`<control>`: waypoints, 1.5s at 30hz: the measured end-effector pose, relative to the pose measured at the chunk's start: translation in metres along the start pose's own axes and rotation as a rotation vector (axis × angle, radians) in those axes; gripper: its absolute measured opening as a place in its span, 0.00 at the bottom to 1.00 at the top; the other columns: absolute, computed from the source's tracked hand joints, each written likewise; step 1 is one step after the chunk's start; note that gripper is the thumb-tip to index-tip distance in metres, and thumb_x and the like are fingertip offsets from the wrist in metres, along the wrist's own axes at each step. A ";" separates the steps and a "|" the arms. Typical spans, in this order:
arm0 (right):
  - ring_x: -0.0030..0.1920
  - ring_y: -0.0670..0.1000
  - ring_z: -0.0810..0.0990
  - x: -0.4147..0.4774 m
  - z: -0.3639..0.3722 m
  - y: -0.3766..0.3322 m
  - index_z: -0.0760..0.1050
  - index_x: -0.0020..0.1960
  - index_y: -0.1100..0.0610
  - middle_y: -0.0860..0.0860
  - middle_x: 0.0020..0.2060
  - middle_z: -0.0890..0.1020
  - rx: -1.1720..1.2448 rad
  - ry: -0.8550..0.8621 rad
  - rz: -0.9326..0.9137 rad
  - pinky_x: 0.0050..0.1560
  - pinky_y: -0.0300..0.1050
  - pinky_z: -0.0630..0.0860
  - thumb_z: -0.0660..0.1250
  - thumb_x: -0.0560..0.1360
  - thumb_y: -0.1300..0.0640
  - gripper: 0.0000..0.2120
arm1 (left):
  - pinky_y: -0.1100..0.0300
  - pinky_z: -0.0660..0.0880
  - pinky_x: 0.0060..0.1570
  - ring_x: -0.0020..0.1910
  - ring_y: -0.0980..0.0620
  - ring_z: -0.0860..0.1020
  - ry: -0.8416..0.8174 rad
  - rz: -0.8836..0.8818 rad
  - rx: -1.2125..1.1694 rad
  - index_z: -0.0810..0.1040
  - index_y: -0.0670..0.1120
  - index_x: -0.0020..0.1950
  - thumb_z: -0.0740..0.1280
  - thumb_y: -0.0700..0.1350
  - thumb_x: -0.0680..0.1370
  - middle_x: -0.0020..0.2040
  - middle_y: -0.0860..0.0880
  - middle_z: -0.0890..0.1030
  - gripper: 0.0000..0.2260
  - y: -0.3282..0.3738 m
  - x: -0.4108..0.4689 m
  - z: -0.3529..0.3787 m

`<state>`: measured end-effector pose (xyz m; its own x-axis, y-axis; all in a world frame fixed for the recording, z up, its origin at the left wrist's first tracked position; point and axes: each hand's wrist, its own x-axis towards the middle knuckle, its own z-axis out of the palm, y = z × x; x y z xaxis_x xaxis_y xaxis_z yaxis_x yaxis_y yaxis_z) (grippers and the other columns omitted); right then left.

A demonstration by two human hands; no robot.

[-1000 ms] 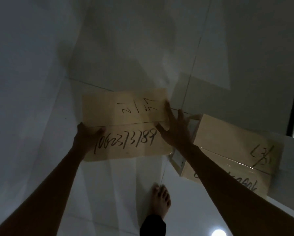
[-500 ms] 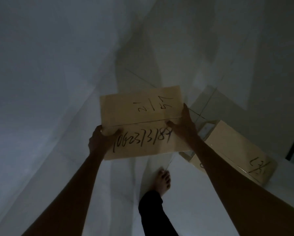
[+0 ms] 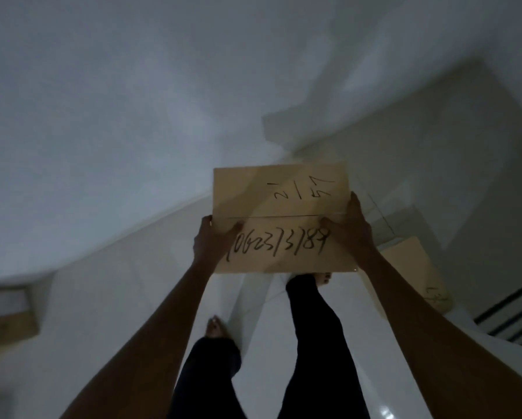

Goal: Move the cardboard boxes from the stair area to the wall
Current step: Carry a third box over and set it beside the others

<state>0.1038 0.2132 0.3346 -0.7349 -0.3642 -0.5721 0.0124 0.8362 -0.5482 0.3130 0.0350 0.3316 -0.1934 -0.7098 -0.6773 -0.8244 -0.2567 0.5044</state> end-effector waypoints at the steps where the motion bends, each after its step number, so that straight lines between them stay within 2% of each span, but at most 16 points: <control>1: 0.68 0.62 0.73 -0.028 0.007 -0.015 0.49 0.80 0.49 0.55 0.71 0.72 -0.022 -0.008 -0.026 0.64 0.54 0.69 0.71 0.73 0.47 0.44 | 0.46 0.75 0.61 0.61 0.41 0.77 0.013 0.006 -0.005 0.67 0.48 0.70 0.71 0.63 0.69 0.64 0.44 0.78 0.35 -0.015 -0.020 -0.028; 4: 0.69 0.62 0.72 -0.100 0.033 -0.061 0.53 0.79 0.50 0.54 0.72 0.71 -0.070 -0.062 -0.114 0.67 0.57 0.68 0.73 0.72 0.47 0.43 | 0.45 0.74 0.63 0.63 0.41 0.77 0.074 0.035 -0.040 0.68 0.48 0.71 0.70 0.61 0.71 0.66 0.44 0.77 0.33 -0.066 -0.072 -0.107; 7: 0.68 0.59 0.73 -0.158 0.069 -0.106 0.59 0.77 0.50 0.53 0.69 0.74 -0.065 -0.128 -0.202 0.67 0.57 0.69 0.74 0.72 0.49 0.39 | 0.45 0.73 0.64 0.64 0.41 0.76 0.139 0.015 -0.106 0.69 0.47 0.71 0.70 0.59 0.72 0.67 0.44 0.77 0.31 -0.115 -0.107 -0.177; 11: 0.67 0.60 0.75 -0.213 0.131 -0.160 0.60 0.77 0.49 0.53 0.69 0.75 -0.107 -0.191 -0.294 0.66 0.60 0.72 0.76 0.68 0.46 0.42 | 0.48 0.74 0.62 0.63 0.41 0.77 0.244 -0.035 -0.183 0.69 0.46 0.71 0.70 0.57 0.73 0.66 0.44 0.78 0.30 -0.173 -0.135 -0.251; 17: 0.65 0.60 0.76 -0.270 0.228 -0.224 0.60 0.76 0.48 0.53 0.66 0.77 -0.182 -0.340 -0.409 0.65 0.60 0.72 0.75 0.66 0.45 0.42 | 0.49 0.73 0.61 0.63 0.42 0.77 0.393 -0.189 -0.356 0.69 0.46 0.70 0.72 0.59 0.71 0.65 0.44 0.78 0.32 -0.257 -0.153 -0.328; 20: 0.67 0.60 0.74 -0.291 0.283 -0.252 0.58 0.77 0.46 0.52 0.69 0.75 -0.243 -0.414 -0.427 0.68 0.61 0.70 0.75 0.67 0.47 0.43 | 0.47 0.74 0.62 0.64 0.42 0.76 0.424 -0.268 -0.437 0.68 0.47 0.71 0.72 0.60 0.70 0.66 0.44 0.77 0.34 -0.305 -0.153 -0.360; 24: 0.68 0.61 0.73 -0.315 0.354 -0.278 0.59 0.76 0.46 0.52 0.69 0.75 -0.314 -0.481 -0.476 0.68 0.63 0.69 0.76 0.68 0.46 0.42 | 0.46 0.74 0.64 0.66 0.43 0.75 0.423 -0.371 -0.567 0.67 0.49 0.72 0.74 0.62 0.67 0.69 0.45 0.75 0.38 -0.367 -0.146 -0.401; 31: 0.64 0.61 0.77 -0.323 0.486 -0.314 0.63 0.73 0.47 0.53 0.64 0.78 -0.354 -0.534 -0.499 0.63 0.57 0.71 0.75 0.72 0.50 0.34 | 0.46 0.71 0.67 0.68 0.43 0.73 0.380 -0.435 -0.619 0.67 0.48 0.73 0.76 0.54 0.69 0.70 0.44 0.73 0.36 -0.453 -0.079 -0.470; 36: 0.65 0.62 0.75 -0.320 0.572 -0.309 0.59 0.77 0.44 0.54 0.68 0.76 -0.352 -0.516 -0.409 0.64 0.60 0.71 0.75 0.71 0.47 0.39 | 0.47 0.72 0.66 0.67 0.42 0.74 0.327 -0.435 -0.579 0.67 0.47 0.72 0.76 0.54 0.69 0.70 0.44 0.74 0.36 -0.521 -0.011 -0.499; 41: 0.67 0.63 0.74 -0.289 0.679 -0.271 0.57 0.78 0.42 0.56 0.71 0.74 -0.397 -0.519 -0.294 0.65 0.66 0.72 0.76 0.67 0.40 0.46 | 0.51 0.71 0.62 0.66 0.41 0.74 0.269 -0.409 -0.436 0.66 0.48 0.72 0.73 0.52 0.72 0.68 0.44 0.75 0.32 -0.605 0.083 -0.500; 45: 0.67 0.62 0.74 -0.251 0.781 -0.219 0.60 0.76 0.41 0.55 0.70 0.75 -0.334 -0.450 -0.190 0.63 0.65 0.73 0.79 0.65 0.43 0.45 | 0.48 0.70 0.64 0.67 0.40 0.73 0.211 -0.375 -0.354 0.63 0.46 0.74 0.72 0.52 0.73 0.69 0.43 0.74 0.33 -0.690 0.176 -0.470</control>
<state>0.8146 -0.1988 0.1218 -0.3428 -0.5972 -0.7251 -0.3591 0.7966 -0.4863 1.0978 -0.2210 0.1163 0.2197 -0.6341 -0.7414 -0.5805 -0.6958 0.4230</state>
